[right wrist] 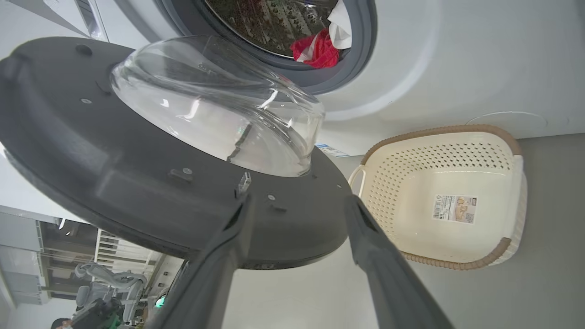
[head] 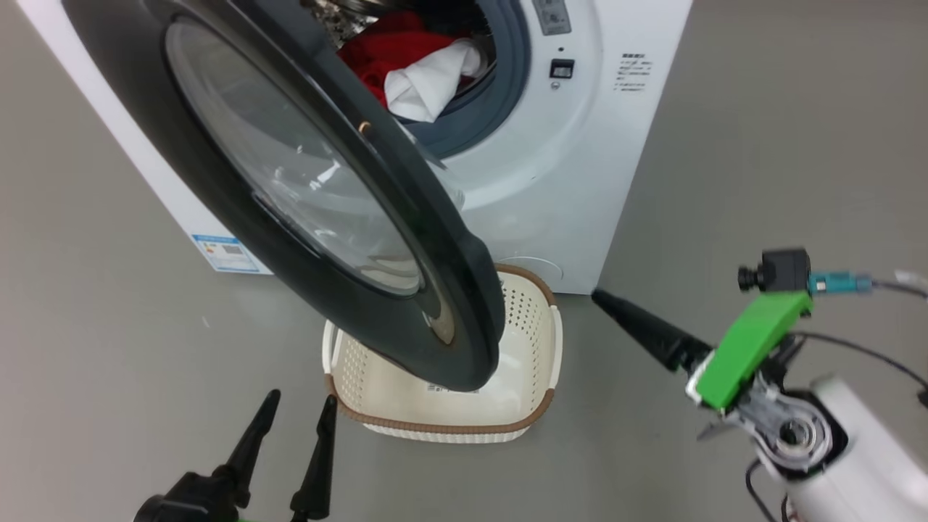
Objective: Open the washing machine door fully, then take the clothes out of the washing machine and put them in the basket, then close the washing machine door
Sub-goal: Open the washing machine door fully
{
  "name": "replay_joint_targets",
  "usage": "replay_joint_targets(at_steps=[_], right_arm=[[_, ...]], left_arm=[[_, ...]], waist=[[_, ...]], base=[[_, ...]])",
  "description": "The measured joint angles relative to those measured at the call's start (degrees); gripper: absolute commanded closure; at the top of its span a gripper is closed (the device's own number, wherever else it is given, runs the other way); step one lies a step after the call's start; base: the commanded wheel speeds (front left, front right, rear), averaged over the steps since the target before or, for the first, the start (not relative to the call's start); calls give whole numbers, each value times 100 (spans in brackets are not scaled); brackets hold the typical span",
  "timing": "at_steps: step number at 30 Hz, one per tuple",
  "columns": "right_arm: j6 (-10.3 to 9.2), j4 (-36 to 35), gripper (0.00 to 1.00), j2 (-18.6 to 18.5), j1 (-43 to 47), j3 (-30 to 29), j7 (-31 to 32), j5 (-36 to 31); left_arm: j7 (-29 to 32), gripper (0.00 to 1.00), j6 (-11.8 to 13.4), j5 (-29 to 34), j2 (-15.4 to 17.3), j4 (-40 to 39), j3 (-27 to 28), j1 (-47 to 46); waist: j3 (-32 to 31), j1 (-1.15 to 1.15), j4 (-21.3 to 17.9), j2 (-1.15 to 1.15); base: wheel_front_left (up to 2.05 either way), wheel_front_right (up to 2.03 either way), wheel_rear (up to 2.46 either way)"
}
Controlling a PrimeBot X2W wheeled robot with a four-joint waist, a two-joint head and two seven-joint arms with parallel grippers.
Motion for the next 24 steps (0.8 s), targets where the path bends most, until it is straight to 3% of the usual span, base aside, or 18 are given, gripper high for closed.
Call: replay_joint_targets(at_steps=[10, 24], right_arm=[[0, -119, 0, -421, 1003, 485, -1340, -702], [0, 286, 0, -798, 1549, 1022, -3449, -1675]], left_arm=[[0, 0, 0, 0, 32, 16, 246, 158], [0, 0, 0, 1, 30, 80, 565, 400]], waist=[[-152, 0, -258, 0], [-340, 0, -495, 0]], base=[[0, 0, 0], [0, 0, 0]])
